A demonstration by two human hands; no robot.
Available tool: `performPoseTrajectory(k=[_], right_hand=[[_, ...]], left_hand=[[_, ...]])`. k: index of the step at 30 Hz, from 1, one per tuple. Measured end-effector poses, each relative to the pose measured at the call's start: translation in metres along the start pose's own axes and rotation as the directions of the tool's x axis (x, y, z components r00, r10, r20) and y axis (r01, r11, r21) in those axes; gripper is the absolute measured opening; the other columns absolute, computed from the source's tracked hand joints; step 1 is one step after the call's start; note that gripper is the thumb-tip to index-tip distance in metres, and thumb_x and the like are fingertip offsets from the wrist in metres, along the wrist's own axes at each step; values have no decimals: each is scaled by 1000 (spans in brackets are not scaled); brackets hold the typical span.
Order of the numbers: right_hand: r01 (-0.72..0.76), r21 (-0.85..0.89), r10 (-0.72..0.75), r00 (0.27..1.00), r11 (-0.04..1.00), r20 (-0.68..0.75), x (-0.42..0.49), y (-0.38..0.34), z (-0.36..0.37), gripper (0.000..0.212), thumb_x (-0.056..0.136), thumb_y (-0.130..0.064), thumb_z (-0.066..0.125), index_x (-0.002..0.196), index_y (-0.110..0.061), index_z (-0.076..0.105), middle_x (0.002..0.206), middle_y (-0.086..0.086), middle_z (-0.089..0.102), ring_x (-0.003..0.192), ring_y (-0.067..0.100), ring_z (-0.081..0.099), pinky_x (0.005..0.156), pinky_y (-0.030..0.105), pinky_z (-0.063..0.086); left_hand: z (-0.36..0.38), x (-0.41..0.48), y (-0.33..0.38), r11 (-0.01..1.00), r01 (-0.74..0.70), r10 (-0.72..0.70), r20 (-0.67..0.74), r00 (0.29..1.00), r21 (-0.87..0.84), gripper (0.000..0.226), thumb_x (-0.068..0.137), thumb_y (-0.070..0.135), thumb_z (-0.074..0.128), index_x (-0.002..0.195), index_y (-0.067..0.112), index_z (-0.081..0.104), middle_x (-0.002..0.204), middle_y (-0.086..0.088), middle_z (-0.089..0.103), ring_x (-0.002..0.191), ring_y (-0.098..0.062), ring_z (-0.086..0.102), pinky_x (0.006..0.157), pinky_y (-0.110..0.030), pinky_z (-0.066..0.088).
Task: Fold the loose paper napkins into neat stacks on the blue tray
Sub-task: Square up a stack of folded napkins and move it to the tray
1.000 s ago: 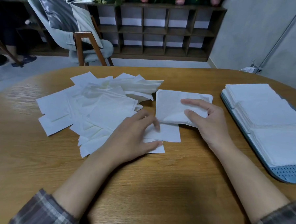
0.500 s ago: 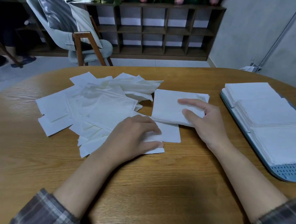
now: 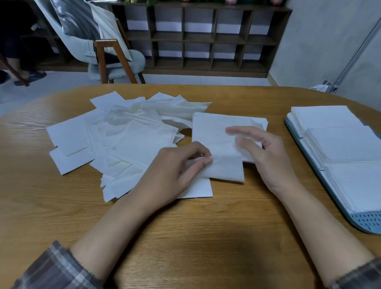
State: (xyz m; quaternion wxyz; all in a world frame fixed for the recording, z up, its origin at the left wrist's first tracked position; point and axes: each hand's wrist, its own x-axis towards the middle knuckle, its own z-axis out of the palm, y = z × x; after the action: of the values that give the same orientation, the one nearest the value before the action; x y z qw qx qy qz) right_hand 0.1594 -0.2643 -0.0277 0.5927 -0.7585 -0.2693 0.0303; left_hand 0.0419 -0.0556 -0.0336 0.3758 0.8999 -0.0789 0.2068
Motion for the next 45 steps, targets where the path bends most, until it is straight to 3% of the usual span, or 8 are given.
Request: performPoseTrajectory(k=[8,13,22,28,31,37,41,45], right_hand=[[-18,44,14,996,999,87,-6,3,11,30,89,-43,79,87,-14,75,81,-9,69,84,4,63,78,26,45],[-129,270,131,991,954,10,-3,-3,2,17,98,-20,72,112,-14,79,111,4,80,107,27,75,93,40,55],[-133,298,69,974,945,216,-5,-5,9,68,90,-21,79,147,-44,53,119,-7,73,112,13,69,89,26,53],[-129,256,81,978,958,191,-7,-11,10,75,88,-28,78,148,-58,44,140,-8,62,129,19,61,113,50,48],[-118,191,81,978,974,190,-8,-12,10,73,92,-31,77,148,-61,42,153,-13,52,141,18,51,119,54,41],[-77,160,52,987,984,152,-10,-16,11,68,100,-15,69,153,-48,41,134,-15,63,114,1,66,87,16,53],[-100,320,52,986,942,157,-7,-14,8,71,98,-10,69,151,-49,44,121,-10,71,114,14,70,88,28,58],[-114,358,56,984,927,170,-8,-15,10,72,97,-8,69,150,-50,44,123,-6,71,114,16,71,88,31,59]], left_hand=[[-1,3,9,935,170,-215,-114,970,-310,21,92,25,82,111,31,76,83,11,73,83,-4,67,74,-9,43],[-6,7,5,910,145,-211,-134,968,-388,32,90,11,82,113,30,68,106,13,72,105,-15,70,73,-18,47],[-4,6,0,924,162,-249,-223,942,-347,20,96,12,76,98,30,84,100,17,78,71,-15,54,63,-31,39],[-1,8,-1,899,225,-298,-151,942,-375,16,92,21,82,101,34,84,108,16,77,90,-36,66,79,-58,54],[0,8,-1,897,243,-314,-147,938,-369,16,90,23,84,101,35,84,107,16,77,87,-35,65,76,-55,51],[0,6,-1,909,268,-331,-162,930,-320,16,88,26,86,101,35,83,108,20,75,94,-17,68,79,-45,53],[-3,6,5,957,214,-257,-230,939,-196,45,83,41,87,124,40,70,131,19,59,125,-1,58,95,-16,48],[-11,7,14,832,288,-328,-1,945,-473,74,80,41,86,144,49,50,131,15,64,115,-6,67,92,-25,57]])
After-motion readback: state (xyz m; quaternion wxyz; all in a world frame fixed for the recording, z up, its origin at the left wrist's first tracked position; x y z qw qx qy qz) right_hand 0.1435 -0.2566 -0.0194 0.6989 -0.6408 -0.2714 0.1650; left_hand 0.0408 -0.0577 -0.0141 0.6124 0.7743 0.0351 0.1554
